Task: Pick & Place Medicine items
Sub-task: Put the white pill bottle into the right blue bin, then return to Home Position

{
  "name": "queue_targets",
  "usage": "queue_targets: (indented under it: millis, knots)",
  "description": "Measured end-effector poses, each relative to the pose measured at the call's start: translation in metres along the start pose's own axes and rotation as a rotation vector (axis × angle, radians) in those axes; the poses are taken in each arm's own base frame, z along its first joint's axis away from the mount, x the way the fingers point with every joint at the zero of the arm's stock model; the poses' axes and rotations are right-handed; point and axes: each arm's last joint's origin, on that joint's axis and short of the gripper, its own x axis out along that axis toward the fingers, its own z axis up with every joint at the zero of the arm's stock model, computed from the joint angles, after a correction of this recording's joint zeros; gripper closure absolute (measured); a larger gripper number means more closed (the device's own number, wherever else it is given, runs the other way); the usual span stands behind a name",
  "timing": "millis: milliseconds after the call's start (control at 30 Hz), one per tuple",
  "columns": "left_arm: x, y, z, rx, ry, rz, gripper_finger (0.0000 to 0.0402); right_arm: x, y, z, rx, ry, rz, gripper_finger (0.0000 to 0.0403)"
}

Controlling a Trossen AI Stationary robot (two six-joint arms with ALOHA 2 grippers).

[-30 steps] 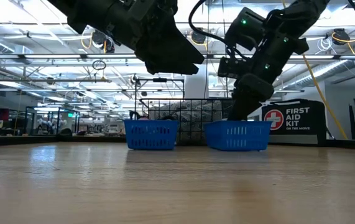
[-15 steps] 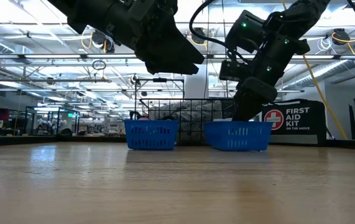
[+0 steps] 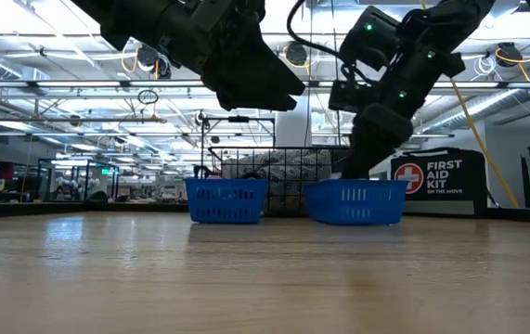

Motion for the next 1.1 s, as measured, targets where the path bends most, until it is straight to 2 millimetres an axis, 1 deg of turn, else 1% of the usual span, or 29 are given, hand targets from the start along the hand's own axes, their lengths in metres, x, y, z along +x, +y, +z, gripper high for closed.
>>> queue_targets:
  millis: [100, 367, 400, 533, 633, 733, 767, 833, 967, 1100]
  knots:
    - [0.000, 0.000, 0.000, 0.000, 0.000, 0.000, 0.0160, -0.001, 0.000, 0.003, 0.003, -0.028, 0.003, 0.0228]
    - [0.000, 0.000, 0.000, -0.002, 0.000, 0.000, 0.0160, -0.001, 0.000, 0.002, 0.001, -0.017, 0.003, 0.0207]
    - [0.000, 0.000, 0.000, -0.002, -0.001, 0.000, 0.0160, -0.003, 0.000, 0.002, 0.001, -0.019, 0.004, 0.0205]
    - [-0.002, 0.000, 0.001, -0.002, 0.000, 0.000, 0.0160, -0.021, -0.002, 0.006, 0.006, -0.059, 0.005, 0.0202]
    - [-0.013, 0.001, 0.009, -0.003, 0.003, -0.010, 0.0160, -0.042, -0.004, 0.005, 0.010, -0.073, 0.006, 0.0204]
    - [-0.042, 0.003, 0.021, 0.013, 0.036, -0.011, 0.0160, -0.075, -0.007, 0.004, 0.015, -0.117, 0.010, 0.0207]
    - [-0.056, 0.004, 0.027, 0.026, 0.045, -0.007, 0.0160, -0.086, -0.009, 0.002, 0.017, -0.139, 0.011, 0.0208]
    - [-0.087, 0.008, 0.037, 0.059, 0.054, 0.004, 0.0160, -0.111, -0.011, -0.002, 0.030, -0.187, 0.015, 0.0210]
    - [-0.158, 0.015, 0.053, 0.112, -0.001, 0.027, 0.0160, -0.165, -0.018, -0.017, 0.125, -0.336, 0.039, 0.0209]
    - [-0.225, 0.023, 0.058, 0.093, -0.117, 0.054, 0.0160, -0.212, -0.024, -0.041, 0.202, -0.488, 0.072, 0.0207]
